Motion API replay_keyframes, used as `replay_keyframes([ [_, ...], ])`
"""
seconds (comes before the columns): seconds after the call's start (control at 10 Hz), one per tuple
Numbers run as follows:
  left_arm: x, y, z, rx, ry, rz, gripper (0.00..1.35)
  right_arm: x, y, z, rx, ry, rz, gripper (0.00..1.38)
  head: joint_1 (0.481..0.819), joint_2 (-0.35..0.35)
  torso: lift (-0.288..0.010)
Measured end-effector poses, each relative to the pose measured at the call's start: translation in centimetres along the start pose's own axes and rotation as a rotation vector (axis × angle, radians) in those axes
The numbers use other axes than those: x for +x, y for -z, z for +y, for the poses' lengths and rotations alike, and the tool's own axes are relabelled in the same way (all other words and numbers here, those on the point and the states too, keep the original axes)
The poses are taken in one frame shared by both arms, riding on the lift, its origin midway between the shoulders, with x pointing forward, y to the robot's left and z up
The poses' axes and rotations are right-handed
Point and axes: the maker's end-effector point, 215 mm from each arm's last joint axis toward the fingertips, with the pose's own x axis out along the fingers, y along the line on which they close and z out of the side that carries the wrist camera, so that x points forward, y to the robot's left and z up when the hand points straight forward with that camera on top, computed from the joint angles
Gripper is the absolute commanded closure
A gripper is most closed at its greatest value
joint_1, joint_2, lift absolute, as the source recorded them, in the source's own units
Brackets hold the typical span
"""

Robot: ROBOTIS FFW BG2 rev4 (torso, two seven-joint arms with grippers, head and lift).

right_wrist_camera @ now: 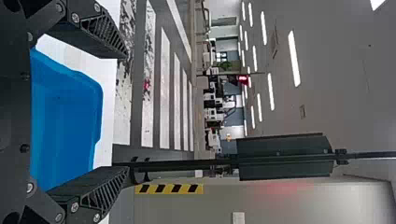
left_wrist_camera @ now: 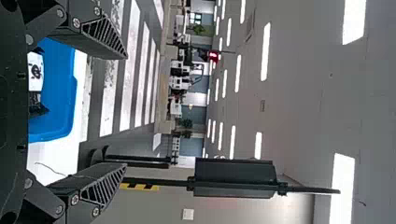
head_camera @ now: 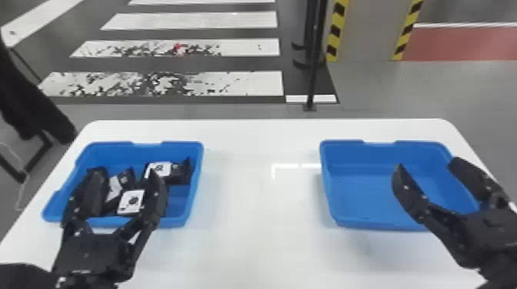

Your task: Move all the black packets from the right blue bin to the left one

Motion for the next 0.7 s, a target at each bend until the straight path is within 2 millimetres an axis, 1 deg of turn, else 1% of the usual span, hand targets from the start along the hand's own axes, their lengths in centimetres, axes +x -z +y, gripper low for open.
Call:
replay_keyframes([
  [0.7,0.33,-0.29,-0.41,-0.012,0.007,-0.009,0.25,0.01,-0.68,0.02,-0.014,0.002,-0.012,0.19,0.695,0.039,-0.168],
])
